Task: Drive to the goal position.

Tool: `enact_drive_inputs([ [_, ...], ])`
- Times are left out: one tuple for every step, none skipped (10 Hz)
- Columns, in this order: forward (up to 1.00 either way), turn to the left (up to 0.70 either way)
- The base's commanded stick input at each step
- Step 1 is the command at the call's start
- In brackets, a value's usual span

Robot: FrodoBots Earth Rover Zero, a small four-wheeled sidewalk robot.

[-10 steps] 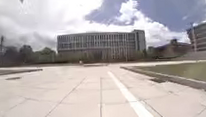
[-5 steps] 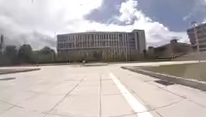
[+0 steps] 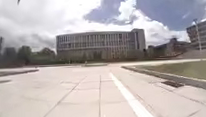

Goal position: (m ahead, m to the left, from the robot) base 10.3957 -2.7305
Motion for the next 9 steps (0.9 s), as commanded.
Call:
enact_drive_inputs([
  [0.70, 0.02],
  [0.70, 0.02],
  [0.70, 0.02],
  [0.70, 0.02],
  [0.70, 0.02],
  [0.70, 0.02],
  [0.70, 0.02],
  [0.70, 0.02],
  [0.70, 0.02],
])
